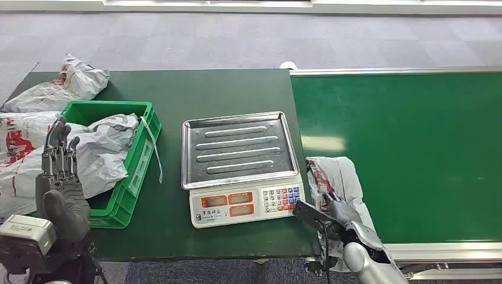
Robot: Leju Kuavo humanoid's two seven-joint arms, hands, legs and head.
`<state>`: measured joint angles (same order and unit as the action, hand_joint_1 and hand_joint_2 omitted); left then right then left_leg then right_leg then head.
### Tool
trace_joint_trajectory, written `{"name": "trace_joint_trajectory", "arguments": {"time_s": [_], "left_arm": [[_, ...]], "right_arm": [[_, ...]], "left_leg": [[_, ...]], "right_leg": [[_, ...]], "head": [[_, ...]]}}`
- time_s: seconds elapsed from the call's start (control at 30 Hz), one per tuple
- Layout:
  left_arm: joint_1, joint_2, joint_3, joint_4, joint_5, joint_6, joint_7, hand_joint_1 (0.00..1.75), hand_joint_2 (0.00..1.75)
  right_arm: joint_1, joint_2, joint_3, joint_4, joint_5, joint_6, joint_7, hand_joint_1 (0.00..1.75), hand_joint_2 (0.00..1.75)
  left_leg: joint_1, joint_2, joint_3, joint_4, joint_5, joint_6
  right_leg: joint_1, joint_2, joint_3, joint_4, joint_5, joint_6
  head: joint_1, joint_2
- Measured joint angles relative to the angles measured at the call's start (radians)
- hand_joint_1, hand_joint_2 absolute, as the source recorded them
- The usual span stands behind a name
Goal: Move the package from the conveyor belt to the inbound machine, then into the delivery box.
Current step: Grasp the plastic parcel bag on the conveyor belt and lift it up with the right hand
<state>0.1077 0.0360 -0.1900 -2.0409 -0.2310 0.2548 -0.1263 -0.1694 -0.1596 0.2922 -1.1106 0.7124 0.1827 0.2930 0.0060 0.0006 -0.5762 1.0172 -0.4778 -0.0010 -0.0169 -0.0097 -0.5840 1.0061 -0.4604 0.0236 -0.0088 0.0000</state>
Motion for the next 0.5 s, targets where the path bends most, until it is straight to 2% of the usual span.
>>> {"name": "trace_joint_trajectory", "arguments": {"time_s": [0.03,0.07,0.1,0.3,0.43,0.5], "left_arm": [[0.001,0.0,0.0,0.0,0.0,0.0,0.0,0.0,0.0],[0.002,-0.001,0.0,-0.001,-0.001,0.0,0.0,0.0,0.0],[0.003,-0.001,0.0,-0.002,-0.002,0.001,0.0,0.0,0.0],[0.012,-0.002,0.001,-0.007,-0.004,0.002,-0.001,0.0,0.0],[0.014,-0.003,0.002,-0.01,-0.004,0.002,-0.001,0.0,0.0],[0.015,-0.003,0.003,-0.01,-0.004,0.002,-0.001,0.0,0.0]], "right_arm": [[0.0,0.001,0.001,0.002,0.003,-0.002,0.0,0.0,1.16],[0.0,0.002,0.002,0.003,0.005,-0.003,0.0,0.0,1.31],[-0.001,0.005,0.004,0.007,0.009,-0.006,0.0,0.0,1.75],[-0.002,0.01,0.03,0.016,0.062,-0.02,0.003,0.0,1.75],[-0.004,0.011,0.044,0.019,0.077,-0.025,0.009,1.75,1.75],[-0.004,0.011,0.052,0.02,0.096,-0.031,0.014,1.75,1.75]], "left_leg": [[0.0,0.0,0.0,0.0,0.0,0.0],[0.0,0.0,0.0,0.0,0.0,0.0],[0.0,0.0,0.0,0.0,0.0,0.0],[0.0,0.0,0.0,0.0,0.0,0.0],[0.0,0.0,0.0,0.0,0.0,0.0],[0.0,0.0,0.0,0.0,0.0,0.0]], "right_leg": [[0.0,0.0,0.0,0.0,0.0,0.0],[0.0,0.0,0.0,0.0,0.0,0.0],[0.0,0.0,0.0,0.0,0.0,0.0],[0.0,0.0,0.0,0.0,0.0,0.0],[0.0,0.0,0.0,0.0,0.0,0.0],[0.0,0.0,0.0,0.0,0.0,0.0]], "head": [[0.0,0.0],[0.0,0.0],[0.0,0.0],[0.0,0.0],[0.0,0.0],[0.0,0.0]]}}
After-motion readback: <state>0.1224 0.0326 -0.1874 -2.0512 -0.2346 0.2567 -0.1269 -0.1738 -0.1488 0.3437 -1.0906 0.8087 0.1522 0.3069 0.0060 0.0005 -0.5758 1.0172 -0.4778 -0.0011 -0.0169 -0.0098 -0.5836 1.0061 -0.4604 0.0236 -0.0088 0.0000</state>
